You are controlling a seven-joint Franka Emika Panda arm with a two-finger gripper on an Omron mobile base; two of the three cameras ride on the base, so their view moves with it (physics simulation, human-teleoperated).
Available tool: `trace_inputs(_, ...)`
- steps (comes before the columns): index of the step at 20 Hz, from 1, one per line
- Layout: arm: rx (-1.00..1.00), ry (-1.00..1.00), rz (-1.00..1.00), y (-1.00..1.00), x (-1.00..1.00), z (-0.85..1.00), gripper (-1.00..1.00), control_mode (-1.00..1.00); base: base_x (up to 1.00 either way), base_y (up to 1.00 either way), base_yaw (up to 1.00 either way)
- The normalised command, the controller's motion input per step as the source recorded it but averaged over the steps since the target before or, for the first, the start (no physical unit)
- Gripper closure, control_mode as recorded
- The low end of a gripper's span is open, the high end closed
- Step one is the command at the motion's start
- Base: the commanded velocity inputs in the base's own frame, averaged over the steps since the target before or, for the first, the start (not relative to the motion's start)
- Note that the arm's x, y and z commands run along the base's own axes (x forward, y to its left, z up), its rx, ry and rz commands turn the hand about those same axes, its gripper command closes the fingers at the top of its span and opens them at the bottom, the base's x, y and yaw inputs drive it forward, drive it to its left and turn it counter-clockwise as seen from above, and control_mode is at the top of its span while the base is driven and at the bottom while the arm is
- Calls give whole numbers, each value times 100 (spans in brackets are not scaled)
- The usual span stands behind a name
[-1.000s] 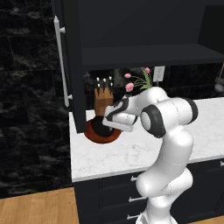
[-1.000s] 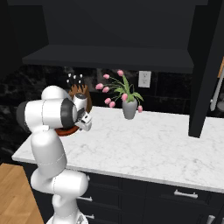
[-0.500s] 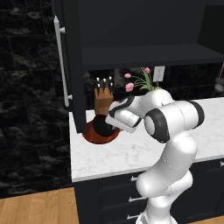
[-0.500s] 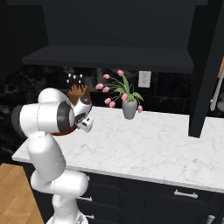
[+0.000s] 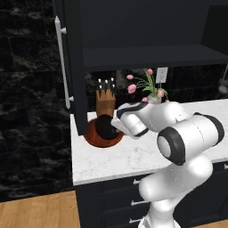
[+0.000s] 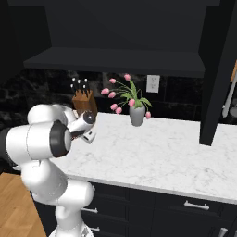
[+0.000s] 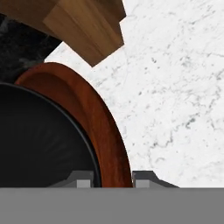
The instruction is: Pick up the bowls on the counter and stack them on top of one another in the open cabinet. Place the smaller bowl on top of the larger bowl.
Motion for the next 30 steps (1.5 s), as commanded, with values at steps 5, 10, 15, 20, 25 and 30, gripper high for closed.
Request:
trace_inputs(5, 24, -1, -4, -17, -37, 68, 100, -100, 0, 0, 0)
trace_inputs(10, 6, 1, -21, -43, -68, 99, 100, -100, 0, 0, 0)
trace_inputs(15, 1, 1, -28, -34, -71, 100, 100, -100, 0, 0, 0)
trace_inputs(20, 4, 9, -30, -40, -63, 100, 100, -100, 0, 0, 0)
trace_inputs(25, 4, 8, -29, -36, -73, 100, 100, -100, 0, 0, 0)
trace_inputs(30, 6, 4, -26, -37, -63, 100, 100, -100, 0, 0, 0)
